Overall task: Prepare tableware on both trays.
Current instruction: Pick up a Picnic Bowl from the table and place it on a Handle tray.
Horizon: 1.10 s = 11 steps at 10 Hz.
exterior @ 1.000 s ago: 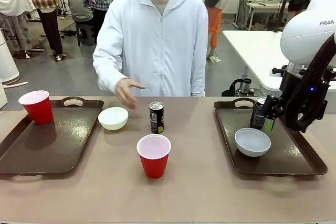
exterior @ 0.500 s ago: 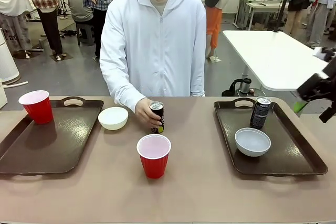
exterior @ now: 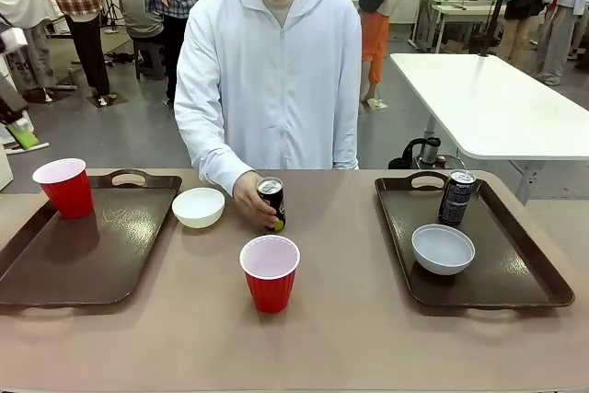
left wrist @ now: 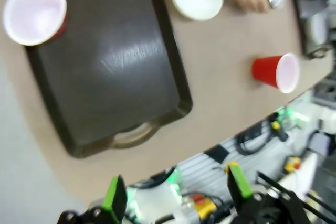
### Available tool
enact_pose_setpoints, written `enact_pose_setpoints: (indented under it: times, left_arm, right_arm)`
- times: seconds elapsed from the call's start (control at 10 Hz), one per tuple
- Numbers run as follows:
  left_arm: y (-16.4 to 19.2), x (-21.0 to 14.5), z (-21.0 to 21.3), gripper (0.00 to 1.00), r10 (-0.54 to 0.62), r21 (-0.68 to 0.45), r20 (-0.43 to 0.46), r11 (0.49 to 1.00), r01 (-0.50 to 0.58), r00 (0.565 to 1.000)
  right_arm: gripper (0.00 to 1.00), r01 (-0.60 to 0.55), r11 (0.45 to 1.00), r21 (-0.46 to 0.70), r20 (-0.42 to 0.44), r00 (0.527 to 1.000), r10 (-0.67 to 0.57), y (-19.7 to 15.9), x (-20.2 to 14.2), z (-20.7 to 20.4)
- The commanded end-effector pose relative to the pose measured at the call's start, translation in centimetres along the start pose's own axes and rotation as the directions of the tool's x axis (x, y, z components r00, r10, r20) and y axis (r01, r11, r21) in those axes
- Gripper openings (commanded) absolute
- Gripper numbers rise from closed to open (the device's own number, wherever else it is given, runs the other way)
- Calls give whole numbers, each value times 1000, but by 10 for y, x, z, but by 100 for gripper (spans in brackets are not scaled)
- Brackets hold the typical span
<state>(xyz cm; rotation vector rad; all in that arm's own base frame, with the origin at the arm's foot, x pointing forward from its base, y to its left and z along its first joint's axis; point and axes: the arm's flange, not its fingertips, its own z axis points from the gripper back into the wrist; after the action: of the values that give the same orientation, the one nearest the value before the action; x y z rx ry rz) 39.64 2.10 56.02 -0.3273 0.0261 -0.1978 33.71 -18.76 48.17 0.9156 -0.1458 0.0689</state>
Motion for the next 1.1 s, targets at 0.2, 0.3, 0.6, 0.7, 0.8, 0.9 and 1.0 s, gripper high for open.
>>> enact_pose_setpoints:
  times: [0.2, 0.3, 0.6, 0.7, 0.8, 0.9, 1.0]
  left_arm:
    - [-56, 42, -54, 100, -5, 153, -83, 988, 18, 997]
    - [-70, 49, -69, 100, -16, 167, -64, 986, 27, 998]
    - [-88, 53, -100, 100, -55, 206, 23, 977, 49, 998]
    - [-92, 56, -112, 100, -88, 221, 56, 973, 74, 995]
    - [-94, 60, -126, 100, -185, 219, 63, 961, 167, 981]
    - [-92, 63, -136, 100, -264, 220, 62, 944, 244, 963]
    - [-88, 66, -143, 100, -322, 194, 67, 933, 304, 944]
  right_arm:
    - [100, 164, 981, 101, 96, 980, -173, -36, 6, 42]
    - [100, 164, 981, 107, 96, 980, -174, -38, 4, 42]
    - [100, 150, 985, 86, 93, 983, -157, -45, -1, 44]
    - [100, 150, 985, 86, 93, 983, -157, -45, -1, 44]
    - [100, 150, 985, 86, 93, 983, -157, -45, -1, 44]
    - [100, 150, 985, 86, 93, 983, -157, -45, -1, 44]
    - [100, 150, 985, 86, 93, 983, -157, -45, -1, 44]
